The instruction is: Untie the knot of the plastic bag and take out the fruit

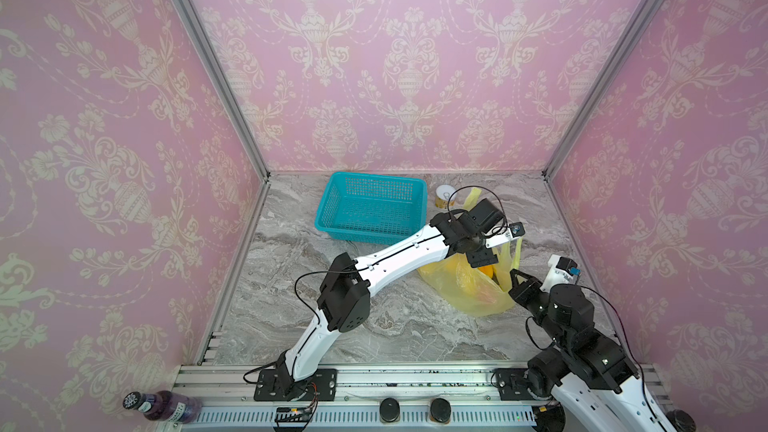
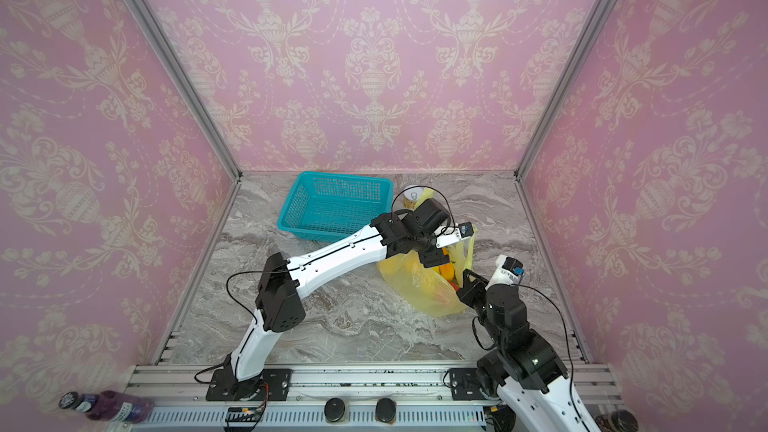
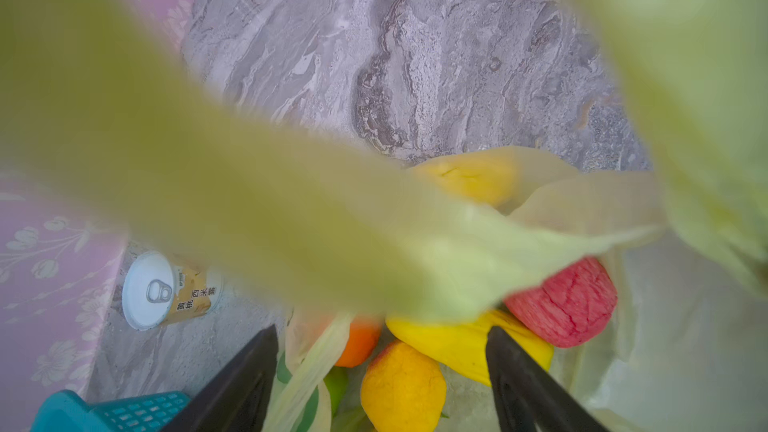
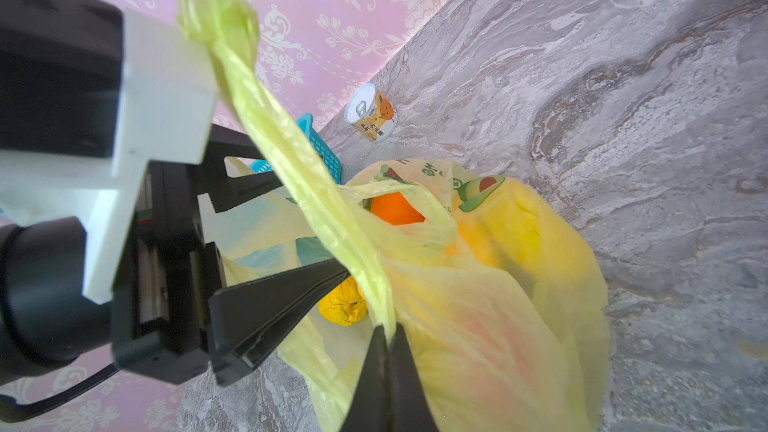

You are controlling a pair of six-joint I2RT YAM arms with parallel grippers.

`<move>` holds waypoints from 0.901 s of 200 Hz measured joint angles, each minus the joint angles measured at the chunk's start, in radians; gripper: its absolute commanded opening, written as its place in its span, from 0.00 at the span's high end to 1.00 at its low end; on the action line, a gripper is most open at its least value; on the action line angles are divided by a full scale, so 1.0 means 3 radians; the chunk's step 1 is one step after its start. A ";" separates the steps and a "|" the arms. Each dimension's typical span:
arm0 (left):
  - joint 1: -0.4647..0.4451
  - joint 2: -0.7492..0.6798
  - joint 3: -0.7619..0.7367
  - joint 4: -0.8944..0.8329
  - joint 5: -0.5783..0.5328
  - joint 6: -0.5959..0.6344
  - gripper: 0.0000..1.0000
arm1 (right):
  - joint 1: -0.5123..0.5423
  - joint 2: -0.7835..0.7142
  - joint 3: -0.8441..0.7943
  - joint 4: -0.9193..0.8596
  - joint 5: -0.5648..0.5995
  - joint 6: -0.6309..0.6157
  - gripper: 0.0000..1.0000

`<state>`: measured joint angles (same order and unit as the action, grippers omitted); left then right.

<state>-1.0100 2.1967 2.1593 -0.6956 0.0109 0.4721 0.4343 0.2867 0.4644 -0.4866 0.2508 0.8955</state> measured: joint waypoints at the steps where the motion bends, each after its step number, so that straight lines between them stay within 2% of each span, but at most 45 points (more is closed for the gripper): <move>1: 0.0000 0.0003 0.0005 0.0000 0.0001 0.0004 0.14 | 0.0000 0.0001 0.0000 0.0001 -0.0003 0.0000 1.00; 32: 0.0027 0.0192 0.0415 -0.0014 0.0003 0.0165 0.14 | 0.0000 0.0005 0.0000 0.0025 -0.0014 0.0000 1.00; 62: 0.0117 0.0664 0.1147 -0.0304 0.0045 0.0245 0.15 | 0.0000 0.0003 0.0000 0.0031 -0.0014 0.0000 1.00; 81: 0.0167 0.0910 0.1447 -0.0509 0.0055 0.0299 0.16 | 0.0000 -0.0009 0.0000 0.0031 -0.0014 0.0000 1.00; 110: 0.0195 0.1054 0.1521 -0.0763 0.0086 0.0373 0.15 | 0.0000 -0.0010 0.0000 0.0031 -0.0010 -0.0001 1.00; 180: 0.0229 0.1059 0.1485 -0.1129 0.0303 0.0482 0.15 | 0.0000 -0.0099 0.0000 0.0003 0.0031 -0.0001 1.00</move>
<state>-0.9413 2.5145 2.6049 -1.0344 0.1017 0.6167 0.4343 0.2569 0.4644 -0.4858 0.2600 0.8951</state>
